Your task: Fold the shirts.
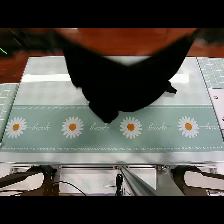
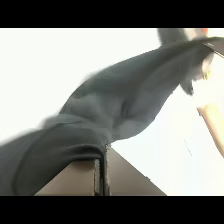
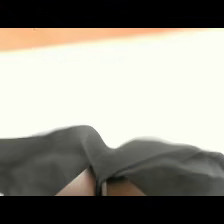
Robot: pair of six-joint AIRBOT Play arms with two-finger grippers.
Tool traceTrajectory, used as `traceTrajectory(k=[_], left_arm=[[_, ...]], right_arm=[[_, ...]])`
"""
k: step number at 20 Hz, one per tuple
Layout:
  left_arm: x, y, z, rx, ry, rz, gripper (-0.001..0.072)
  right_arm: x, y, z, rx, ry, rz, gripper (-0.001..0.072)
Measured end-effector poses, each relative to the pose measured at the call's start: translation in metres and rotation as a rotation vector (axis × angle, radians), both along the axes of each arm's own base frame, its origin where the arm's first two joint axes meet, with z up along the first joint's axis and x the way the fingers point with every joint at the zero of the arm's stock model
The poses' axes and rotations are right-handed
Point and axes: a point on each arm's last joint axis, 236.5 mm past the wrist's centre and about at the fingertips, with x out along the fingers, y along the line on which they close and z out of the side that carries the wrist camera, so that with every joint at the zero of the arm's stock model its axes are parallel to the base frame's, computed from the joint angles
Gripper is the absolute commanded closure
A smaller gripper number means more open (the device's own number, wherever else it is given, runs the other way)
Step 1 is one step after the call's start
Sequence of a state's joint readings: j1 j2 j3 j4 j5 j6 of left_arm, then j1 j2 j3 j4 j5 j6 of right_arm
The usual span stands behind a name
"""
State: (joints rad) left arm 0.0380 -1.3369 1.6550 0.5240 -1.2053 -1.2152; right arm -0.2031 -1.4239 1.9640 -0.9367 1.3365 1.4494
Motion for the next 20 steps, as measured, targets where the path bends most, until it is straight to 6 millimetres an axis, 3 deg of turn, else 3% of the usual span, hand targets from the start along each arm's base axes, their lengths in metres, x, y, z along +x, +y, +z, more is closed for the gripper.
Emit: traceTrajectory(k=[2,4,6,9,12,15,18,20], left_arm=[[-0.014,0.019,0.075,0.062,-0.164,0.086,0.0680],[-0.044,0.036,0.139,0.120,-0.318,0.181,0.0680],[-0.088,0.051,0.190,0.163,-0.458,0.270,0.0680],[-0.158,0.069,0.240,0.214,-0.627,0.387,0.0680],[-0.225,0.079,0.267,0.246,-0.742,0.458,0.0680],[-0.282,0.081,0.272,0.269,-0.793,0.489,0.0680],[-0.303,0.083,0.257,0.312,-0.756,0.489,0.0679],[-0.299,0.088,0.240,0.346,-0.699,0.494,0.0679]], right_arm=[[-0.032,0.005,0.080,-0.039,-0.190,-0.013,0.0684],[-0.077,0.010,0.138,-0.083,-0.343,-0.028,0.0684],[-0.129,0.016,0.183,-0.132,-0.478,-0.041,0.0683],[-0.206,0.018,0.226,-0.218,-0.633,-0.092,0.0684],[-0.271,0.020,0.245,-0.285,-0.728,-0.140,0.0683],[-0.315,0.023,0.241,-0.317,-0.736,-0.158,0.0683],[-0.335,0.024,0.224,-0.330,-0.675,-0.155,0.0684],[-0.340,0.025,0.213,-0.331,-0.637,-0.148,0.0683]])
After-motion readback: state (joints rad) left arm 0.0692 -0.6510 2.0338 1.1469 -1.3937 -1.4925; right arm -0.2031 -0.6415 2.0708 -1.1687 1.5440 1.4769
